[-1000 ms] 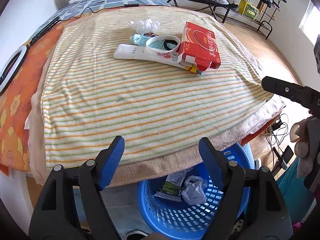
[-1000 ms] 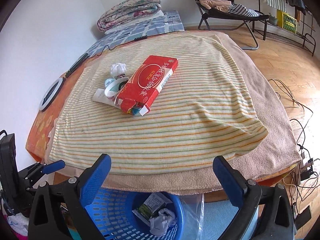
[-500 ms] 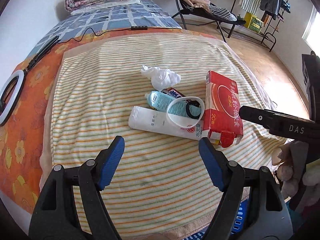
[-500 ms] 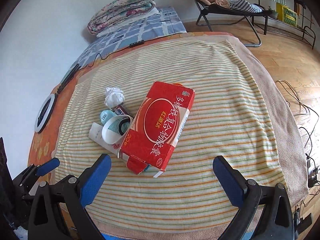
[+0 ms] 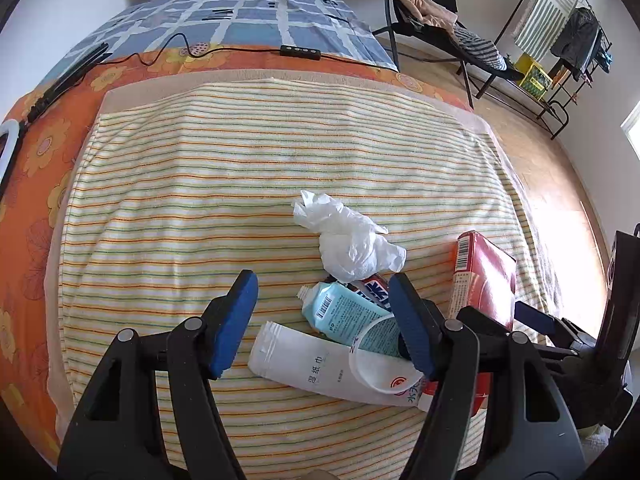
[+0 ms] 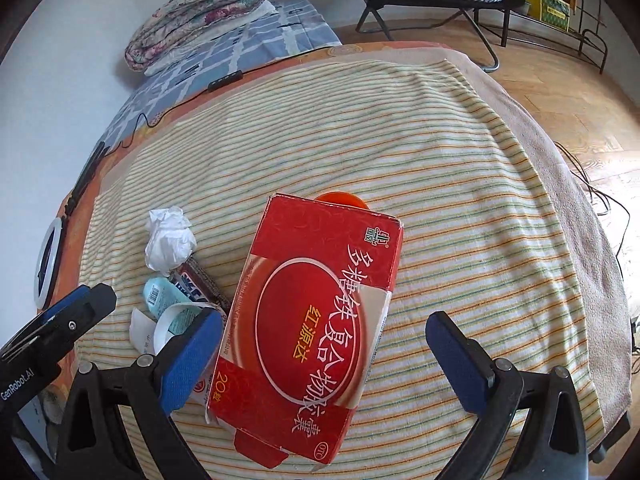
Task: Collect trash
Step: 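Grasp the crumpled tissue with the left tool while the right tool grasps the red box, then carry tissue and red box to the blue basket and release both, then move both tools back over the bed toward the white tube, then grasp the orange cap with the right tool while the left tool grasps the white tape roll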
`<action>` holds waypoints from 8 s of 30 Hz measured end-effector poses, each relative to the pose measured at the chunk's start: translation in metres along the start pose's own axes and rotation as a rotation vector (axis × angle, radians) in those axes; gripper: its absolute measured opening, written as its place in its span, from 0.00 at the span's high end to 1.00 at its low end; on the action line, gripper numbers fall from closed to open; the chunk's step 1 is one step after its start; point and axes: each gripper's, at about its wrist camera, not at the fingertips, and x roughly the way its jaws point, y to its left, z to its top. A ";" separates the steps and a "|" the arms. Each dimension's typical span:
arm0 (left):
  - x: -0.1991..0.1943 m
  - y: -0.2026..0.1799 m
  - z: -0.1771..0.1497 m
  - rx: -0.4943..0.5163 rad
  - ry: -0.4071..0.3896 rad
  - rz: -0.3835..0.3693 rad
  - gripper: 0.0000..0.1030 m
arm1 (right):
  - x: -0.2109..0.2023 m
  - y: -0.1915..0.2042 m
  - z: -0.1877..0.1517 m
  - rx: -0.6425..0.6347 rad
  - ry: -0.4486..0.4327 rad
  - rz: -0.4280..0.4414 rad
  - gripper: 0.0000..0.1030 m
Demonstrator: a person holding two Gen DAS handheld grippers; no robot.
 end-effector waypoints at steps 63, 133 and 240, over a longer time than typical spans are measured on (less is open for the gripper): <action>-0.128 -0.039 -0.111 0.161 -0.117 -0.090 0.91 | -0.146 -0.014 -0.057 -0.243 -0.256 0.105 0.16; -0.077 -0.044 -0.354 0.085 0.207 -0.030 0.53 | -0.092 -0.042 -0.265 -0.304 0.099 0.081 0.14; 0.007 -0.033 -0.045 0.119 -0.046 0.036 0.98 | 0.038 -0.017 0.026 -0.310 -0.087 0.009 0.40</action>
